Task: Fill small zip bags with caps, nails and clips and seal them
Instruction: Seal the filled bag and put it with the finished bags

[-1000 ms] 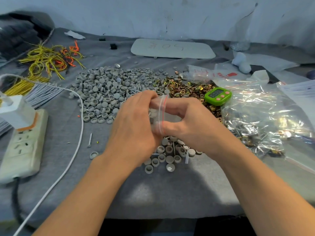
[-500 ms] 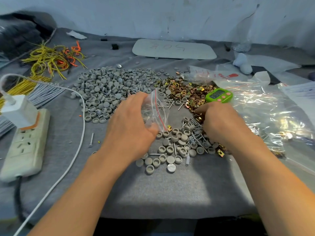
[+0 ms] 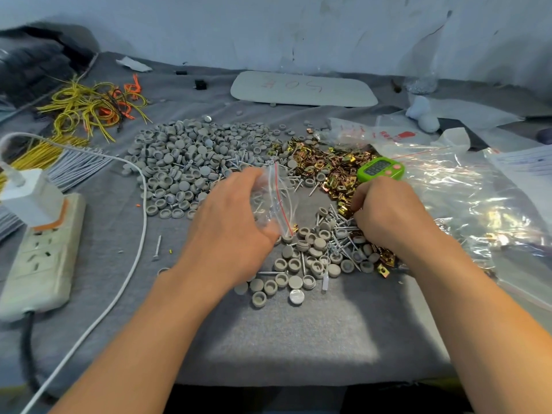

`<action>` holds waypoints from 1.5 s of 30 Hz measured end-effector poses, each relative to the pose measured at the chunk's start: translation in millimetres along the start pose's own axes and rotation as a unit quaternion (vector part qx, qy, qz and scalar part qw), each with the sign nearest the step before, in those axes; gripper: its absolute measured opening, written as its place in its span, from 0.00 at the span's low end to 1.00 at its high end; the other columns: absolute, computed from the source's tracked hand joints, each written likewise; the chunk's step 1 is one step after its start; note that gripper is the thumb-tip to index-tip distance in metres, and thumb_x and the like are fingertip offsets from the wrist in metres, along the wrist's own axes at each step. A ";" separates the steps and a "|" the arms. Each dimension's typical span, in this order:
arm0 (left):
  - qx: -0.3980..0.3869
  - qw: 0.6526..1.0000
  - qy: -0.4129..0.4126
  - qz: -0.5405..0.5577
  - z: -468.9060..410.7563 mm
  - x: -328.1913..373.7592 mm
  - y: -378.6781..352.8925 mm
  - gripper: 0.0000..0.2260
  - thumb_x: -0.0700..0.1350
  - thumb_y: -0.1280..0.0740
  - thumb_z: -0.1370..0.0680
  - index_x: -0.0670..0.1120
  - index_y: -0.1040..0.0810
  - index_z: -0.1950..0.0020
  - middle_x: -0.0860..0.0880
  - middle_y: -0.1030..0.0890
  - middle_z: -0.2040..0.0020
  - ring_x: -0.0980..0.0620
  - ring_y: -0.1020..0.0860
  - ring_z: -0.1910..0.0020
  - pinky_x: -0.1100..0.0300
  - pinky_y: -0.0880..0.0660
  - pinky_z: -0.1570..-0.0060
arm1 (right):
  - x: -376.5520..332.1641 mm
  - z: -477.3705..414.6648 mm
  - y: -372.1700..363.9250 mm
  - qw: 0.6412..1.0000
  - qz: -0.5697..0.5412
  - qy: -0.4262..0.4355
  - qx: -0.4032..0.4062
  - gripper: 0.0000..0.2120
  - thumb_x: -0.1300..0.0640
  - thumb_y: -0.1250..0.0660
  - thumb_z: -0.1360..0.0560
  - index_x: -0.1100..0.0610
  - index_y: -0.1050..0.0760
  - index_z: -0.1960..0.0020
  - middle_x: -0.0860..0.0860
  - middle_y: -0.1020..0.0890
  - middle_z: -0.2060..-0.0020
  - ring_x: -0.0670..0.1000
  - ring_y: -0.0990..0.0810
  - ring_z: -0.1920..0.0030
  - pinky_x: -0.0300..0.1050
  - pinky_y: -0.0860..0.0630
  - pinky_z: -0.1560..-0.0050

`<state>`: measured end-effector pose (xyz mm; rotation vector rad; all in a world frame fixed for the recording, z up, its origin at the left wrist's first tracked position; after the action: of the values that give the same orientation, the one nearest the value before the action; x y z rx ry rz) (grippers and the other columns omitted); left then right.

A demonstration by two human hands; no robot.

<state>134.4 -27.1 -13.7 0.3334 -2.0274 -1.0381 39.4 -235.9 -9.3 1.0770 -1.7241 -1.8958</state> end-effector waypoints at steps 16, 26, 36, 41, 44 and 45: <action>-0.004 1.000 -0.005 -0.001 -2.4 2.9 -6.2 0.22 0.50 0.24 0.27 0.60 0.31 0.38 0.65 0.30 0.50 0.61 0.29 0.50 0.61 0.33 0.48 | -9.5 8.1 0.1 0.999 0.046 -0.020 0.001 0.17 0.68 0.35 0.26 0.52 0.16 0.44 0.58 0.17 0.51 0.60 0.24 0.56 0.49 0.24 0.56; -0.009 1.000 0.002 0.001 1.0 -1.3 -0.8 0.22 0.53 0.24 0.27 0.60 0.30 0.38 0.64 0.28 0.47 0.59 0.29 0.46 0.60 0.34 0.46 | -1.0 6.1 7.6 1.000 0.027 -0.014 0.004 0.14 0.66 0.32 0.26 0.48 0.15 0.53 0.58 0.16 0.52 0.62 0.20 0.54 0.49 0.24 0.55; -0.012 1.000 -0.001 -0.002 2.0 3.3 -3.7 0.23 0.48 0.25 0.26 0.58 0.30 0.35 0.64 0.30 0.49 0.60 0.31 0.48 0.64 0.38 0.48 | 2.9 3.0 4.1 0.997 -0.036 0.005 0.069 0.09 0.65 0.35 0.22 0.53 0.24 0.46 0.57 0.20 0.54 0.60 0.25 0.55 0.50 0.27 0.55; -0.016 1.000 -0.002 -0.003 1.8 1.7 -4.2 0.24 0.49 0.24 0.27 0.58 0.30 0.36 0.67 0.31 0.50 0.62 0.33 0.51 0.67 0.38 0.53 | 4.3 -0.7 -0.1 0.997 -0.069 0.016 0.036 0.02 0.55 0.32 0.19 0.53 0.23 0.50 0.54 0.18 0.54 0.57 0.22 0.55 0.49 0.25 0.53; -0.017 0.999 -0.015 -0.035 2.9 1.1 -4.9 0.23 0.51 0.24 0.26 0.57 0.31 0.35 0.62 0.30 0.50 0.61 0.32 0.51 0.65 0.38 0.50 | 2.6 2.7 1.3 0.994 -0.110 0.018 0.019 0.07 0.49 0.28 0.21 0.49 0.22 0.55 0.50 0.17 0.58 0.53 0.20 0.58 0.48 0.23 0.53; -0.016 0.998 -0.023 -0.047 3.1 1.2 -5.9 0.24 0.52 0.24 0.26 0.56 0.30 0.35 0.62 0.30 0.48 0.59 0.32 0.49 0.63 0.37 0.48 | 2.1 4.6 2.6 0.992 -0.123 0.022 0.019 0.07 0.51 0.28 0.21 0.48 0.22 0.57 0.49 0.16 0.59 0.52 0.19 0.58 0.49 0.21 0.53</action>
<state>130.5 -29.7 -18.6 0.3943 -2.0498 -1.1450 34.1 -234.7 -7.6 1.3908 -1.6742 -1.9708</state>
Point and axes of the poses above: each hand's wrist, its own z-axis away from the middle knuckle, its own y-axis out of the back of the hand, x = y × z, the point moved 3 cm from there along -z, towards the middle knuckle
